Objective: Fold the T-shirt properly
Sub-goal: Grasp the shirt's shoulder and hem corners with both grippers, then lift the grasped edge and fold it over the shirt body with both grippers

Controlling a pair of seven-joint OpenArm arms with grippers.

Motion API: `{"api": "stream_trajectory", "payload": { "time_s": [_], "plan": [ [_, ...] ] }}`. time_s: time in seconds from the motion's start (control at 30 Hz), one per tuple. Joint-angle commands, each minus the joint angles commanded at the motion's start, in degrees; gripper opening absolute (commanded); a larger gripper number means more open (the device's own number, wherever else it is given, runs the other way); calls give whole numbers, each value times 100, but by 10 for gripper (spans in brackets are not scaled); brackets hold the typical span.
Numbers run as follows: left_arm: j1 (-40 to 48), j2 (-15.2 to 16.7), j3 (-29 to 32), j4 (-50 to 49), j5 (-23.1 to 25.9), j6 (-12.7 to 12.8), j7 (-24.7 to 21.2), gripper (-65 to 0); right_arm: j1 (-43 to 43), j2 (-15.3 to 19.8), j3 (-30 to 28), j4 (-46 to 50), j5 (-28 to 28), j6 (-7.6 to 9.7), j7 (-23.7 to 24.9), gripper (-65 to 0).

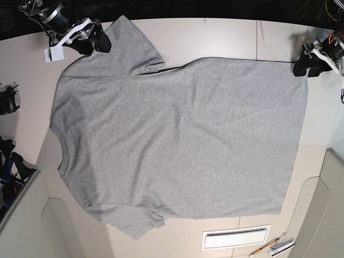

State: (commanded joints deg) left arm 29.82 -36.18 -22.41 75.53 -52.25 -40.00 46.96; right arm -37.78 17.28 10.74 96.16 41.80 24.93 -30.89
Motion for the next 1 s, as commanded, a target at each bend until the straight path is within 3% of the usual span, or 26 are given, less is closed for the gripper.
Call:
{"api": "stream_trajectory", "payload": {
  "time_s": [0.2, 0.27, 0.3, 0.43, 0.47, 0.53, 0.63, 0.83, 1.0],
  "plan": [
    [-33, 0, 0, 2, -177, 0, -96, -200, 66, -90, 0, 0, 81, -2, 2, -254],
    [-31, 0, 0, 0, -177, 0, -111, -234, 96, -162, 0, 0, 79, -2, 0, -330],
    [-31, 0, 0, 0, -177, 0, -111, -285, 109, -197, 0, 0, 72, -2, -2, -389],
    [-31, -2, 0, 2, -177, 0, -219, -590, 107, -291, 0, 0, 66, 0, 0, -639],
    [-31, -2, 0, 2, -177, 0, -297, -637, 107, -302, 0, 0, 66, 20, 0, -650],
    [-33, -2, 0, 2, -175, 0, -437, -650, 109, -302, 2, 0, 61, 177, 2, -650],
    [-48, -4, -4, 2, -175, 0, -466, -650, 107, -302, 2, 24, 63, 691, -2, -650],
    [-44, -2, -380, 2, -232, 0, -155, -650, 76, -299, 197, 420, 116, 732, -332, -650],
    [-42, -2, -999, 52, -721, 0, 439, -650, 76, -297, 721, 758, 614, 732, -953, -650]
  ]
}}
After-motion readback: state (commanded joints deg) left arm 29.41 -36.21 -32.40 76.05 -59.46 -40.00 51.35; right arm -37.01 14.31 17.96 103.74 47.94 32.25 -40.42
